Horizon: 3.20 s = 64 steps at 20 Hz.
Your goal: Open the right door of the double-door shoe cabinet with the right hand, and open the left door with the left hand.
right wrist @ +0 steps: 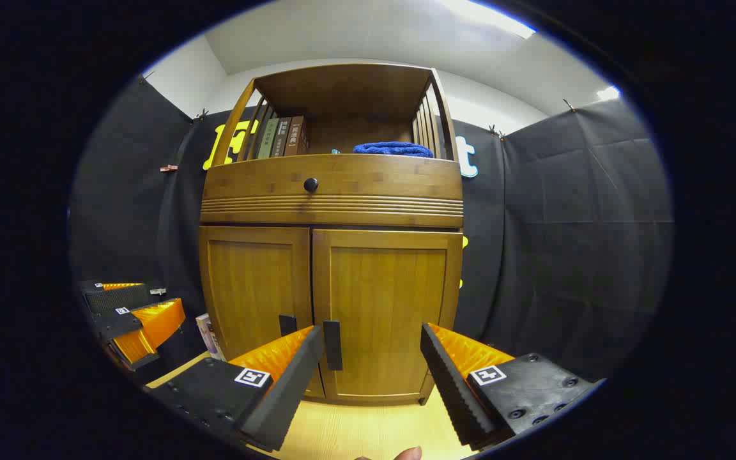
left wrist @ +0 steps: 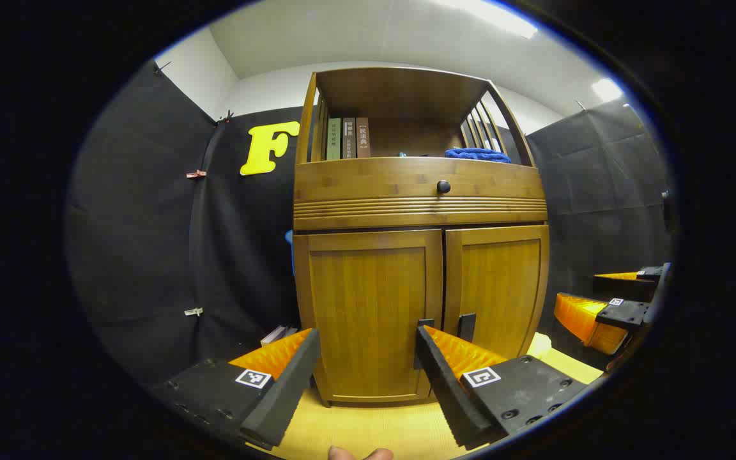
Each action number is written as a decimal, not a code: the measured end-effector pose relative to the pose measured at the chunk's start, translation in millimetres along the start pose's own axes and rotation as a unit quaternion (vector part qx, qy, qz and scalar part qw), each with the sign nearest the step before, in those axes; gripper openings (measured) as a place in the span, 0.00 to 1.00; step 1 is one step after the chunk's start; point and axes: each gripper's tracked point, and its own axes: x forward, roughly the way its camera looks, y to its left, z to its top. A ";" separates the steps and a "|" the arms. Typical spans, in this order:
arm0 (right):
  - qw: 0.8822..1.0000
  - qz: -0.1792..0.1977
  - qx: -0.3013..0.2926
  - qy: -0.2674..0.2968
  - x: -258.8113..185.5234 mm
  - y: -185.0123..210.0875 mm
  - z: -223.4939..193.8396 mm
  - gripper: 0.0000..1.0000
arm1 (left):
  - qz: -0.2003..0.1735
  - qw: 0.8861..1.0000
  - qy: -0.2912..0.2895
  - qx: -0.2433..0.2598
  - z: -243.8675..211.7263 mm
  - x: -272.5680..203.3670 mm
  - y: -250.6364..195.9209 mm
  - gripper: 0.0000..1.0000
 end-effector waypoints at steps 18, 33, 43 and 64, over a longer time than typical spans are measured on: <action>1.000 0.007 0.001 0.002 8.3 5.8 -1.0 0.98 | 0.003 1.000 -0.005 -0.005 2.1 1.3 4.0 0.92; 0.997 0.044 0.026 0.058 125.2 51.0 -88.3 0.98 | 0.006 1.000 0.008 -0.007 -13.8 4.5 21.2 0.92; 0.995 0.034 0.011 0.096 189.2 66.5 -153.5 0.71 | 0.006 1.000 0.021 -0.003 -27.4 23.2 35.8 0.92; 0.994 0.041 0.022 0.100 200.5 67.8 -156.7 0.29 | 0.016 1.000 0.024 -0.006 -27.5 0.6 24.6 0.92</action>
